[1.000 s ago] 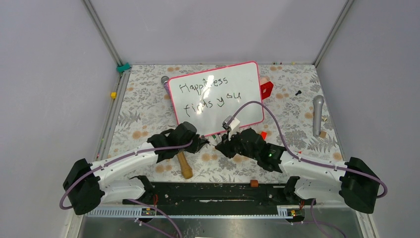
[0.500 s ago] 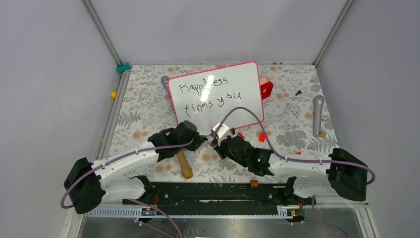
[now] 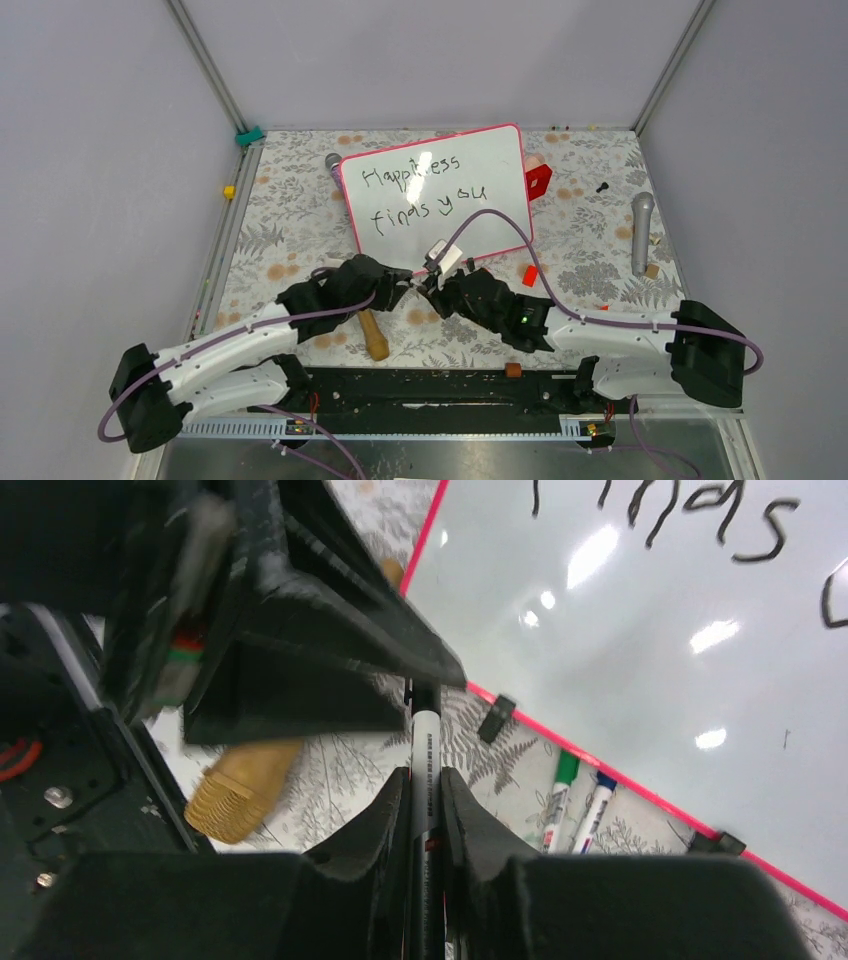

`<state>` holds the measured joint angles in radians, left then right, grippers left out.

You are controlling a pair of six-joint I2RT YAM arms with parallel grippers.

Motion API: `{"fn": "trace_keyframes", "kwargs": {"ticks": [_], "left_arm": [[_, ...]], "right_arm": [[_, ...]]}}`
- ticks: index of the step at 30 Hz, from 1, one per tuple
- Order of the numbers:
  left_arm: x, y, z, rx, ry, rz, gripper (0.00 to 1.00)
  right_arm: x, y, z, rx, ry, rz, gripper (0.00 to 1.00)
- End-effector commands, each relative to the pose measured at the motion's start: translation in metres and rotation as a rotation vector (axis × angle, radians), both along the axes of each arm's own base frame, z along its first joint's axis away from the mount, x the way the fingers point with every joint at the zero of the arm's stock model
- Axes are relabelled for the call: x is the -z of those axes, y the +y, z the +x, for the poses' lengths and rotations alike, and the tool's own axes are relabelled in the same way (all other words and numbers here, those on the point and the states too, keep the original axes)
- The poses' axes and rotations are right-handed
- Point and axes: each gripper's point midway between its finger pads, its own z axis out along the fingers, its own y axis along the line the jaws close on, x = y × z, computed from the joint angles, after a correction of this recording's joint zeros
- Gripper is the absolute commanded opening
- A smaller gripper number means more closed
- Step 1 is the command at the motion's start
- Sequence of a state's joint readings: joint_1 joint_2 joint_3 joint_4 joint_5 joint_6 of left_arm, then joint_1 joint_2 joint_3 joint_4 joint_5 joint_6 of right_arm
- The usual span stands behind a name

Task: Write a sentence on the whiteboard
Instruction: Insert the whiteboard marker without the cap into the pen cap, then put down the whiteboard marker at the corner of the board.

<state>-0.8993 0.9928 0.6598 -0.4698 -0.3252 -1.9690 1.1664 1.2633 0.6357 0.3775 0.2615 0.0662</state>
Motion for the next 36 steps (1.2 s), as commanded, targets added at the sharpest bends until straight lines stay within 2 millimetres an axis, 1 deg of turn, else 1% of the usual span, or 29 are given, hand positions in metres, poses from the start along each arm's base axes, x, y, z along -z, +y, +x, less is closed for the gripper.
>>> {"fn": "trace_keyframes", "kwargs": {"ticks": [1, 2, 3, 5, 6, 7, 9, 10, 11, 13, 17, 21, 22, 24, 25, 26, 27, 28, 30, 32, 35, 36], "left_arm": [[-0.054, -0.024, -0.022, 0.112, -0.112, -0.191, 0.60], [-0.052, -0.015, -0.020, 0.094, -0.130, -0.166, 0.72], [-0.050, -0.008, -0.021, 0.081, -0.136, -0.141, 0.80], [-0.046, 0.011, -0.022, 0.050, -0.146, -0.077, 0.90], [-0.046, 0.023, -0.023, 0.032, -0.159, -0.043, 0.93], [-0.045, 0.033, -0.022, 0.019, -0.174, 0.001, 0.94], [-0.051, 0.057, -0.023, 0.017, -0.245, 0.094, 0.97], [-0.058, 0.066, -0.022, 0.024, -0.302, 0.136, 0.99], [-0.065, 0.074, -0.021, 0.038, -0.357, 0.186, 0.99], [-0.081, 0.088, -0.019, 0.059, -0.462, 0.268, 0.99], [-0.101, 0.114, -0.019, 0.079, -0.603, 0.416, 0.99], [-0.105, 0.130, -0.020, 0.094, -0.641, 0.523, 0.99], [-0.105, 0.132, -0.020, 0.103, -0.644, 0.551, 0.99], [-0.102, 0.137, -0.020, 0.110, -0.628, 0.594, 0.99], [-0.101, 0.139, -0.020, 0.111, -0.618, 0.616, 0.99], [-0.100, 0.141, -0.020, 0.111, -0.609, 0.637, 0.99], [-0.098, 0.143, -0.019, 0.112, -0.600, 0.662, 0.99], [-0.096, 0.144, -0.018, 0.116, -0.594, 0.687, 0.99], [-0.091, 0.145, -0.015, 0.131, -0.582, 0.740, 0.99], [-0.085, 0.147, -0.013, 0.129, -0.569, 0.784, 0.99], [-0.079, 0.151, -0.008, 0.118, -0.553, 0.846, 0.99], [-0.079, 0.152, -0.006, 0.113, -0.553, 0.869, 0.99]], "right_arm": [[-0.040, 0.001, 0.001, -0.006, 0.018, 0.163, 0.00], [-0.038, -0.003, 0.000, -0.005, 0.041, 0.161, 0.00], [-0.035, -0.007, -0.003, -0.007, 0.064, 0.163, 0.00], [-0.022, -0.016, -0.009, -0.006, 0.118, 0.157, 0.00], [-0.015, -0.020, -0.014, -0.007, 0.152, 0.157, 0.00], [-0.007, -0.024, -0.019, -0.009, 0.193, 0.156, 0.00], [0.009, -0.032, -0.027, 0.000, 0.287, 0.155, 0.00], [0.017, -0.036, -0.031, 0.012, 0.354, 0.159, 0.00], [0.025, -0.037, -0.038, -0.007, 0.428, 0.157, 0.00], [0.035, -0.039, -0.043, -0.008, 0.544, 0.176, 0.00], [0.043, -0.032, -0.054, -0.045, 0.674, 0.229, 0.00], [0.053, -0.022, -0.053, -0.037, 0.733, 0.242, 0.01], [0.054, -0.020, -0.052, -0.032, 0.742, 0.249, 0.05], [0.059, -0.017, -0.050, -0.020, 0.758, 0.251, 0.45], [0.059, -0.014, -0.049, -0.025, 0.761, 0.245, 0.67], [0.060, -0.012, -0.050, -0.042, 0.768, 0.236, 0.84], [0.061, -0.011, -0.047, -0.039, 0.769, 0.229, 0.94], [0.062, -0.012, -0.044, -0.028, 0.761, 0.226, 0.99], [0.059, -0.016, -0.037, -0.009, 0.737, 0.218, 1.00], [0.053, -0.024, -0.027, 0.024, 0.691, 0.206, 0.99], [0.039, -0.045, -0.008, 0.097, 0.588, 0.161, 1.00], [0.030, -0.054, 0.000, 0.130, 0.544, 0.150, 1.00]]}}
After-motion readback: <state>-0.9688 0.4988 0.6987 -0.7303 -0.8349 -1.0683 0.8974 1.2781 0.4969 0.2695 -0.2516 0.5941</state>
